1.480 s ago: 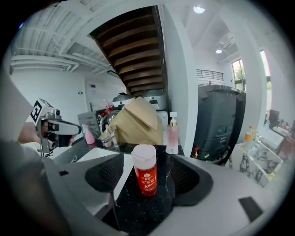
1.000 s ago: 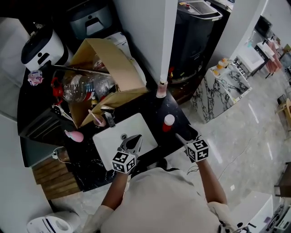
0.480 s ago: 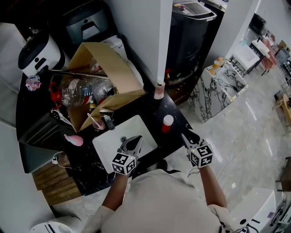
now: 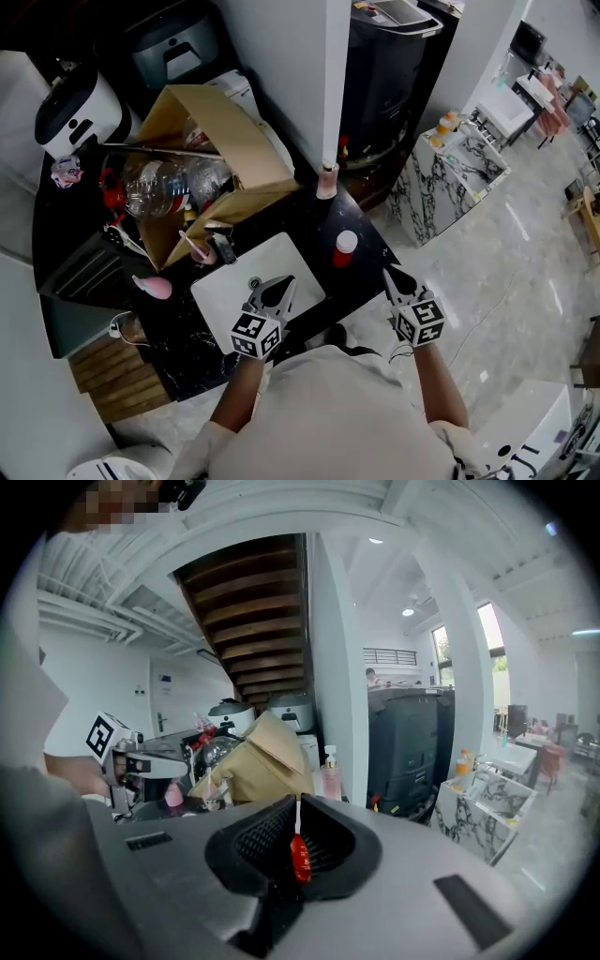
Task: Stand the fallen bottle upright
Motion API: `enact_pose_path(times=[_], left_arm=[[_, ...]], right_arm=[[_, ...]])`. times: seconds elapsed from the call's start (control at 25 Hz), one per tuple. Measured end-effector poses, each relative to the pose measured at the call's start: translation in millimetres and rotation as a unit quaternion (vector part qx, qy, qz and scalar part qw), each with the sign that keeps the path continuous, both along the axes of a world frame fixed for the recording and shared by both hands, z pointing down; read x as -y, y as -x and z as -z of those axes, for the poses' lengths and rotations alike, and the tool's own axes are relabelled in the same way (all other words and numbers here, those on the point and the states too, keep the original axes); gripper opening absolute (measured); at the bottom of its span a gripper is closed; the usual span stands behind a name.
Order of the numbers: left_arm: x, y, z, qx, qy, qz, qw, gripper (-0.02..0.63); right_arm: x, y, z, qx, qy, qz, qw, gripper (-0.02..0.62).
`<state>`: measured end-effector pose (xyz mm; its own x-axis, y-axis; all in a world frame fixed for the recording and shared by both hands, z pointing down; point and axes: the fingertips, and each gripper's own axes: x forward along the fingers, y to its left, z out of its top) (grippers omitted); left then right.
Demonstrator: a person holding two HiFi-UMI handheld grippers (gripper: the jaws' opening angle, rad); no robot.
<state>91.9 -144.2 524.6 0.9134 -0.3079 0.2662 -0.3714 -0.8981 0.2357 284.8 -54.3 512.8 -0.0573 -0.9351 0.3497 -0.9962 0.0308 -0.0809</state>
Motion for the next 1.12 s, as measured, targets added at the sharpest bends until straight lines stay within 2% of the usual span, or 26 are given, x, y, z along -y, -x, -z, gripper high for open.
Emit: enact_pose_path(times=[0.84, 1.12], left_arm=[[-0.6, 1.3, 6.9, -0.007, -0.003, -0.003, 1.0, 0.008], [0.0, 6.4, 5.4, -0.008, -0.001, 0.0, 1.0, 0.008]], right_arm=[[-4.6, 8.1, 4.6, -0.005, -0.005, 0.012, 1.0, 0.032], [-5.4, 8.0, 5.7, 0.008, -0.007, 0.008, 1.0, 0.032]])
